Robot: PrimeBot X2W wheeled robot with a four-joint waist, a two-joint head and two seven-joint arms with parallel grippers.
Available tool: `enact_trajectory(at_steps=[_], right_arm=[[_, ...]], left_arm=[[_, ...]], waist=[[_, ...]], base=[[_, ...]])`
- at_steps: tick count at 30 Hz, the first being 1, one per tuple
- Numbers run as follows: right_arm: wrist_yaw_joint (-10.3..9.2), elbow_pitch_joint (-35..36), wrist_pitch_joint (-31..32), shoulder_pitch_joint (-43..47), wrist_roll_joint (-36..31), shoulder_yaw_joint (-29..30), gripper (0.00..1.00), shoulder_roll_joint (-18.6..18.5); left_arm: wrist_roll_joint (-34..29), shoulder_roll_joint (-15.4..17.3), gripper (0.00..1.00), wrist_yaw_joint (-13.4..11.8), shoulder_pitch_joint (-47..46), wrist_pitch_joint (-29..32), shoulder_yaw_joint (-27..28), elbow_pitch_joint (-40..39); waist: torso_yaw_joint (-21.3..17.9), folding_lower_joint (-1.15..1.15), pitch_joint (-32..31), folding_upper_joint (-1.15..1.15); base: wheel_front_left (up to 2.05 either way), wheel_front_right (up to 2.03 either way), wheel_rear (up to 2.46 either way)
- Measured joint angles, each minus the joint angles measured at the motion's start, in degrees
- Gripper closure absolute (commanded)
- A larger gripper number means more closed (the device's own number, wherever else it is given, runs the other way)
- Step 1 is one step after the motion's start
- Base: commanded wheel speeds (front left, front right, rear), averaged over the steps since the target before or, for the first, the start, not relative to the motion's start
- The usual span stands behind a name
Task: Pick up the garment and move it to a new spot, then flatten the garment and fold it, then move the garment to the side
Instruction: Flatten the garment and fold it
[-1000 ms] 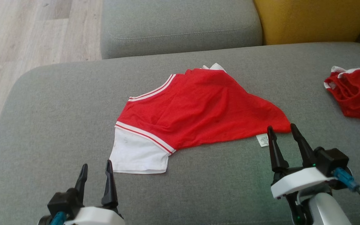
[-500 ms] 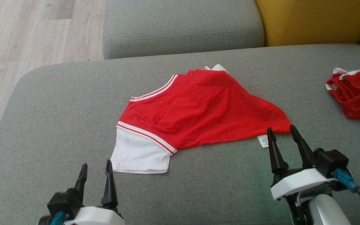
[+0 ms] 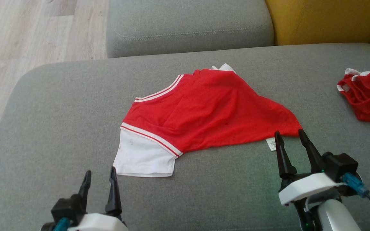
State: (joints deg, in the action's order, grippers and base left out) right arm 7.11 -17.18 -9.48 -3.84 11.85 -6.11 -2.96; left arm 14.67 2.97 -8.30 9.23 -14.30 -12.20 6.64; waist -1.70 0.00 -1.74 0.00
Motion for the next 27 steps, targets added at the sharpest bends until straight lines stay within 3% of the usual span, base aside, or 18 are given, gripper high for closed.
enact_trajectory(at_steps=[4, 16, 27], right_arm=[[0.0, -0.05, 0.0, -0.01, 0.0, -0.02, 0.0, 0.0], [0.0, -0.25, -0.02, -0.24, 0.1, -0.65, 0.0, 0.05], [0.0, -0.81, -1.18, -3.11, 0.45, -0.78, 0.0, 0.05]], left_arm=[[0.01, 0.01, 0.0, 0.74, -0.41, 0.63, -0.3, 3.39], [2.24, 0.14, 0.0, 0.37, -8.35, 10.06, 0.43, 13.63], [4.14, 0.54, 0.0, -0.36, -14.23, 12.11, 2.15, 19.06]], waist=[[-0.16, 0.0, 0.23, 0.0], [-2.61, 0.0, 3.11, 0.0], [-4.94, 0.0, 8.26, 0.0]], base=[[0.0, 0.0, 0.0], [0.0, 0.0, 0.0], [0.0, 0.0, 0.0]])
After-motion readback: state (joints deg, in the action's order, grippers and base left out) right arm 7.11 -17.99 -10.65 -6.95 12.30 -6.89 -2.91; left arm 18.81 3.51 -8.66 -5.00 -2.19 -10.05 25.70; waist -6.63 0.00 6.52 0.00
